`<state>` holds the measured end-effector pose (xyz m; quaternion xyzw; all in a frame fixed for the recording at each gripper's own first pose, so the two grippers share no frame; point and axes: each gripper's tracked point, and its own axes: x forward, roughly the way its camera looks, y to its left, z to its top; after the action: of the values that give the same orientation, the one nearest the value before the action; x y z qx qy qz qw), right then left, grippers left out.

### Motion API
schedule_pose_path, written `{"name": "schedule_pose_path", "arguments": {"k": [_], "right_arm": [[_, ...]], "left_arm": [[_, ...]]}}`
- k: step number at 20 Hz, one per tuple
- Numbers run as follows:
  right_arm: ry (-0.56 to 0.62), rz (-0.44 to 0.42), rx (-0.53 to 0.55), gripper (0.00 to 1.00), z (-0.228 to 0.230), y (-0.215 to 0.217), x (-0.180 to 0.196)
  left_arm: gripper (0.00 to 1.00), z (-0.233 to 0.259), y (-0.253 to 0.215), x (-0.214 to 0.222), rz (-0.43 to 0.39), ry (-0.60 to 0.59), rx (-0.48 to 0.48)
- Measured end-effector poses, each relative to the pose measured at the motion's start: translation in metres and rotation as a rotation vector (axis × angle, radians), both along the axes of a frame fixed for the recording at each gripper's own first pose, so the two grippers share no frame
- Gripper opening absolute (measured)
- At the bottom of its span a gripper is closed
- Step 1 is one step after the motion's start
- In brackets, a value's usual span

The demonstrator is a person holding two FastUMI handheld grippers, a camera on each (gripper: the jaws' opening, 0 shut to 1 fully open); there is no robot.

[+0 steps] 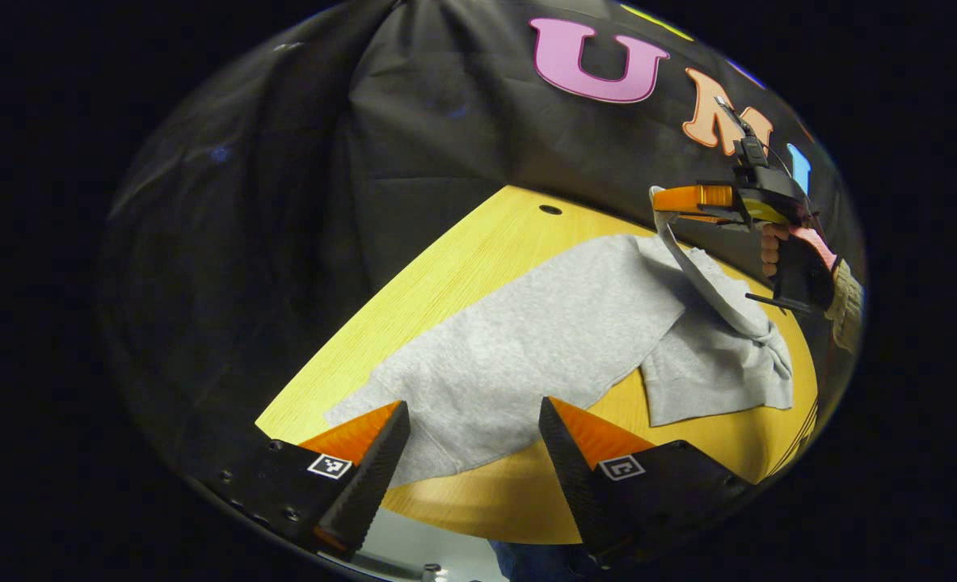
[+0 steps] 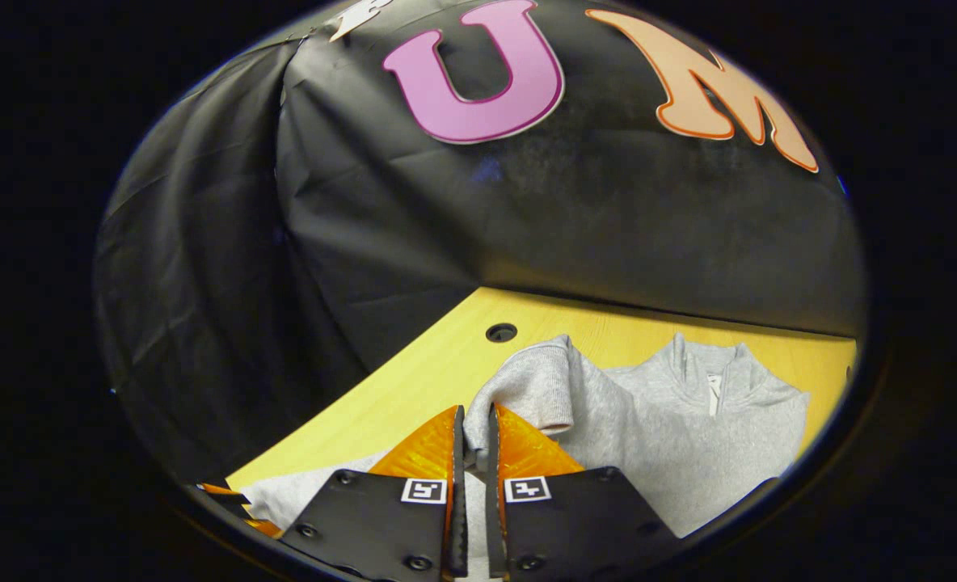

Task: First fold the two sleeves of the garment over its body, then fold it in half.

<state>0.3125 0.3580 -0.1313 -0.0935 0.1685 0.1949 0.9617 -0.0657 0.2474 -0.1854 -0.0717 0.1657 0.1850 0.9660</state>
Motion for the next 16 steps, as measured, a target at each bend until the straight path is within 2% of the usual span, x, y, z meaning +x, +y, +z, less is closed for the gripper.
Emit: {"name": "schedule_pose_path", "arguments": {"k": [2,3,6,9,12,16], "right_arm": [[0.034,0.038,-0.007,0.16,-0.01,0.017,-0.002],[0.058,0.051,-0.001,0.23,-0.013,0.021,-0.008],[0.084,0.071,-0.007,0.62,-0.033,0.02,-0.01],[0.074,0.08,-0.02,1.0,-0.032,0.018,-0.014],[0.053,0.071,-0.022,0.99,-0.021,0.007,-0.019],[-0.022,0.062,-0.009,0.98,0.016,-0.012,-0.032]], "left_arm": [[0.94,-0.006,0.004,0.0,0.025,0.008,-0.021],[0.94,-0.011,0.008,-0.001,0.038,0.014,-0.027],[0.95,-0.021,0.017,-0.003,0.071,0.035,-0.027],[0.94,-0.026,0.021,-0.004,0.082,0.051,-0.012],[0.93,-0.031,0.02,-0.003,0.081,0.077,0.029],[0.92,-0.03,0.016,-0.004,0.068,0.073,0.087]]}}
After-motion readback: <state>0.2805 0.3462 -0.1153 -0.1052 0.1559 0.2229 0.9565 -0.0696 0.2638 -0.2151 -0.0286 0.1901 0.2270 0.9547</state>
